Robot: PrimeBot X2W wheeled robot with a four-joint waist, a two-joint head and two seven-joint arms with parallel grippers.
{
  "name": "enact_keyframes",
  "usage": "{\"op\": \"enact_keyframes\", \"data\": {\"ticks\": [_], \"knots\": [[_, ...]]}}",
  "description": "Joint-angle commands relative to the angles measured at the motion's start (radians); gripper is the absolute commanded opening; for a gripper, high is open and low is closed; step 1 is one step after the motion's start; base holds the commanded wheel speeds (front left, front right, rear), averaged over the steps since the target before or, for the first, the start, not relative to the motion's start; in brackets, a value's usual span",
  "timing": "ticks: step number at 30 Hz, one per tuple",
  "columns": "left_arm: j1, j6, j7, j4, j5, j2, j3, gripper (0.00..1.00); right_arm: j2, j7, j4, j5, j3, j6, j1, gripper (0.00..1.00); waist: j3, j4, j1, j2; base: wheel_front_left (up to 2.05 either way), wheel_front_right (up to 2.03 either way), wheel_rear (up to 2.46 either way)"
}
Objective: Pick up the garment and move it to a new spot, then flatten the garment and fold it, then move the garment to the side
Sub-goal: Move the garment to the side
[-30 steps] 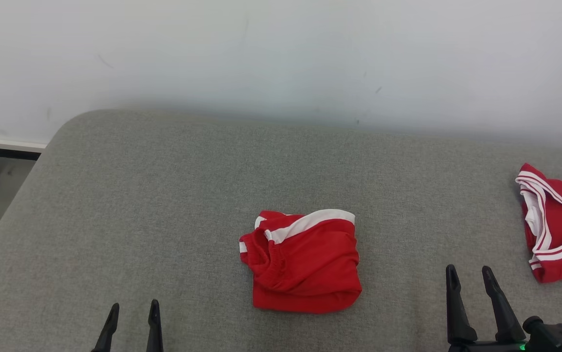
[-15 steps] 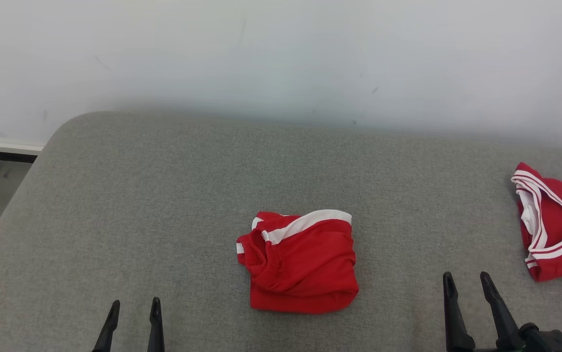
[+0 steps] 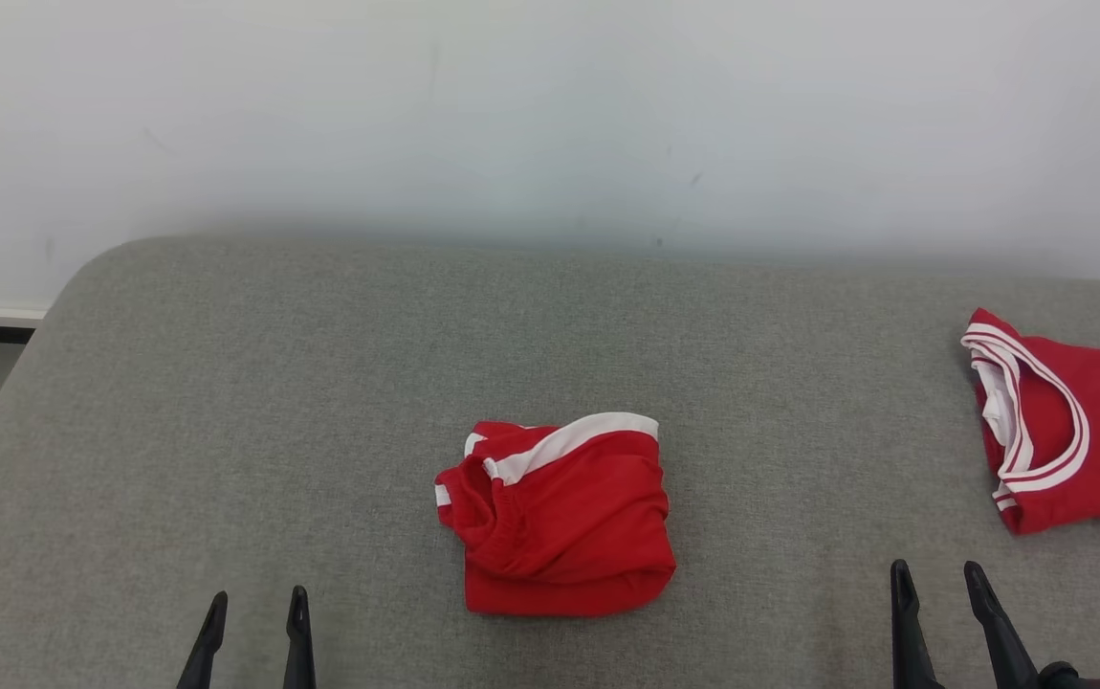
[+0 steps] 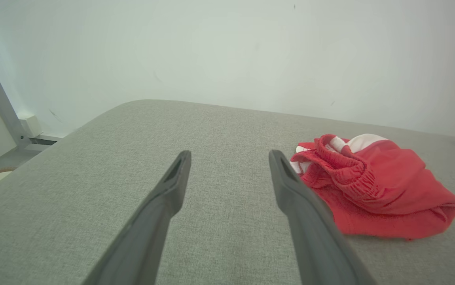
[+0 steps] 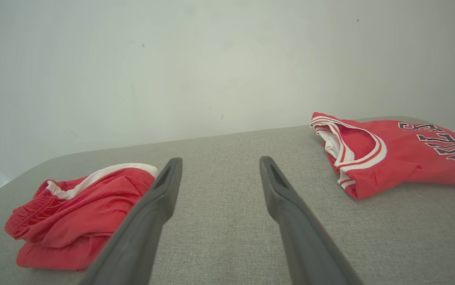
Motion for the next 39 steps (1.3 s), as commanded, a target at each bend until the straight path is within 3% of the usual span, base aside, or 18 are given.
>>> {"op": "enact_keyframes", "data": {"ticks": [1, 21, 39], "knots": [[0.012, -0.003, -0.004, -0.006, 0.01, 0.0, 0.002, 1.0, 0.001, -0.003, -0.003, -0.008, 0.001, 0.001, 0.007, 1.0, -0.001, -0.014, 0.0, 0.0, 0.0, 0.0, 0.0], [0.027, -0.016, -0.004, -0.002, 0.089, 0.0, -0.019, 1.0, 0.001, -0.003, 0.024, -0.029, -0.003, 0.001, 0.014, 1.0, -0.003, -0.044, 0.0, 0.0, 0.0, 0.0, 0.0], [0.028, -0.018, -0.004, 0.009, 0.092, 0.0, -0.015, 1.0, 0.001, -0.003, 0.039, -0.03, -0.009, 0.001, 0.009, 1.0, -0.003, -0.044, 0.0, 0.0, 0.0, 0.0, 0.0]]}}
